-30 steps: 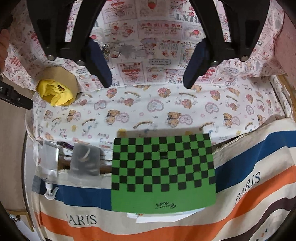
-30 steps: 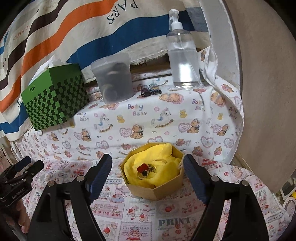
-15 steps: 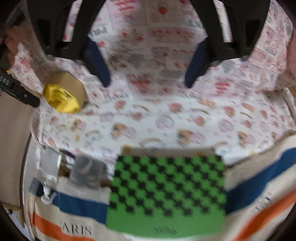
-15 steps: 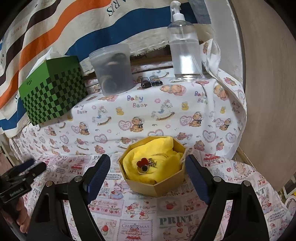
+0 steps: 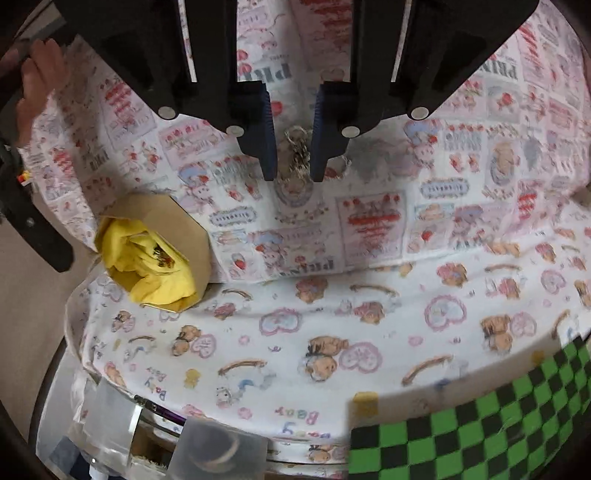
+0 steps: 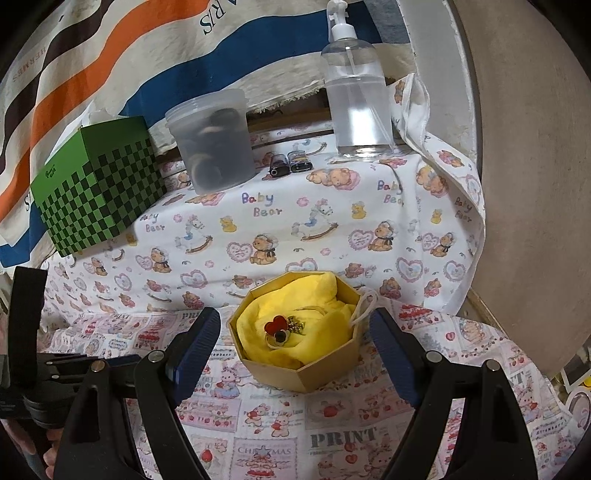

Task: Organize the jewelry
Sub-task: 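Lower the left gripper onto the silver jewelry pile and grasp a chain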

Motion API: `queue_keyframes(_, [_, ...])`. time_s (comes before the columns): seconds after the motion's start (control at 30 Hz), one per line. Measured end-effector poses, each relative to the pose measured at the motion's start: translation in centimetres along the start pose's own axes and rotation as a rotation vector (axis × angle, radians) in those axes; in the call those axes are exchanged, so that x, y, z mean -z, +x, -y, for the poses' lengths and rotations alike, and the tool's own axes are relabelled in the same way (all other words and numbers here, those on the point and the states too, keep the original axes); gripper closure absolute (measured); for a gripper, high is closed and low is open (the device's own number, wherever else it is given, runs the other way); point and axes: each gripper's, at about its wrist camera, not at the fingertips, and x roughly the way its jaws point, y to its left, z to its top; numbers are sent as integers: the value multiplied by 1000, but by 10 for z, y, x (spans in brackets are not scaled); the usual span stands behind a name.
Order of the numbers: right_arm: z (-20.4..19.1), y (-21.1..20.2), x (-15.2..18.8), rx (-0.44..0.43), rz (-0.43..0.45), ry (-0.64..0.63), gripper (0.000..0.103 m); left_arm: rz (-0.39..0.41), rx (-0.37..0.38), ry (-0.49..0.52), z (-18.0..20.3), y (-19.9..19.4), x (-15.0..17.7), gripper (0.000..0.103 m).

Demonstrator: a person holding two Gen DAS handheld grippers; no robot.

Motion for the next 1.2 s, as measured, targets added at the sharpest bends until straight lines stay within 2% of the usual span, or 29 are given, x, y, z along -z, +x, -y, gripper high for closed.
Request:
queue_keyframes(0.07, [0,0,0,-2,0,5,18,2,-14,4,2,0,-3,86])
queue_keyframes(0.17, [1,0,0,0,-1,6,18,-7,10,-2,2,1,-5,86])
queue_keyframes(0.5, [1,2,0,7,-6,-1,18,-25,-52,7,1,20,-2,86])
queue_keyframes(0.6, [1,5,1,23,-10,-5,18,-35,-21,-12,-4,23,-2,96])
queue_keyframes(0.8, [2,5,1,22,-8,-4,18,34,25,-59,-21,-6,-3,96])
queue_keyframes(1.0, [-1,6,3,15,-14,-14,18,87,46,-131,-55,-36,14,96])
queue_keyframes(1.1, [-4,6,4,-1,-12,-30,18,128,22,-153,-74,-52,25,96])
queue_keyframes(1.2, [-11,5,5,-29,-24,-54,18,178,-44,-174,-86,-60,30,96])
